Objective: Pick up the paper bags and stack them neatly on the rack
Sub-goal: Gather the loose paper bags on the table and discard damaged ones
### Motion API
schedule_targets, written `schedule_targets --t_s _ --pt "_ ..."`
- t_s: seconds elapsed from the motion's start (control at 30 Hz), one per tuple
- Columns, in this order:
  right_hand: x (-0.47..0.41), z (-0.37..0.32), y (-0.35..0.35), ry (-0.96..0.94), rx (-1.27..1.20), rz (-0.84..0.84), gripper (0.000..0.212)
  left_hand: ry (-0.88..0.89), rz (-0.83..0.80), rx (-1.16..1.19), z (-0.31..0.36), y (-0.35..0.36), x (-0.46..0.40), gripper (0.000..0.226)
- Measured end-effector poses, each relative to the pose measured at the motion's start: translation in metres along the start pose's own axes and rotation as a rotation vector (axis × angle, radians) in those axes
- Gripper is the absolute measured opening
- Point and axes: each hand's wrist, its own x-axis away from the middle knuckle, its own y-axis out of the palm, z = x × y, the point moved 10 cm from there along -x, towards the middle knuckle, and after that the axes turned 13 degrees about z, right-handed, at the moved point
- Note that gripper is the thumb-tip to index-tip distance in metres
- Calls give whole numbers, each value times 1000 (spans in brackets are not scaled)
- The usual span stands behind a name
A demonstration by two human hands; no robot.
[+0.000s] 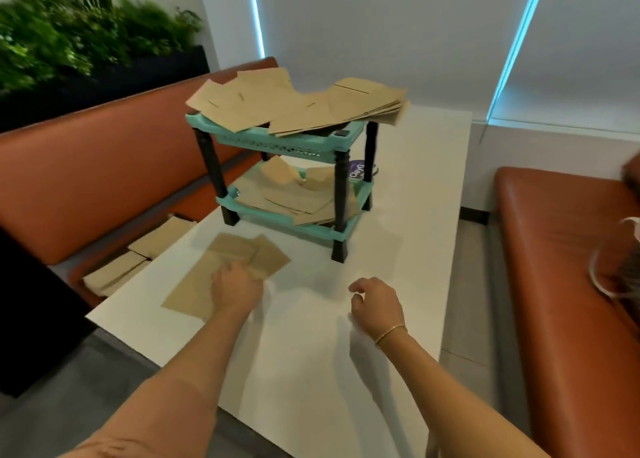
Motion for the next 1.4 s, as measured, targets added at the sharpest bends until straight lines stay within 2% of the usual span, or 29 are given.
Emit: schedule_targets --t_s 0.1,0.23,0.37,0.47,0.57,0.7,0.87,0.97,1.07,1.17,1.23,1.3,1.4 --pt "1 -17 24 -16 25 -50 31 -42 -43 -115 -42 2 -20 63" --pt "2 -37 52 -31 43 -120 32 -73 -259 -162 -70 28 -25 73" --pt "6 -60 79 -33 37 -196 33 101 -225 -338 -47 22 -21 64" --pt "11 -80 99 -38 29 -274 34 144 -201 -242 -28 20 -10 45" --pt "15 -89 113 16 39 -314 44 64 -186 -68 -25 17 -1 32" --pt "24 -86 117 129 164 -307 75 -87 -233 43 -42 25 6 29" --pt "32 -76 117 328 153 -262 90 -212 -191 5 -52 20 12 65" --pt "33 -69 118 417 94 -285 79 -311 -257 141 -55 25 20 76" --pt "36 -67 119 415 76 -326 54 -302 -311 192 -50 30 26 65" --pt "41 -65 118 385 112 -359 42 -271 -183 283 -42 16 25 39" --pt "42 -61 115 407 35 -354 34 -280 -72 404 -39 5 24 26" --pt "36 -59 101 379 -26 -310 21 -263 -22 452 -36 1 25 31" --pt "20 -61 67 273 -173 -133 20 -164 -63 330 -26 8 29 24"
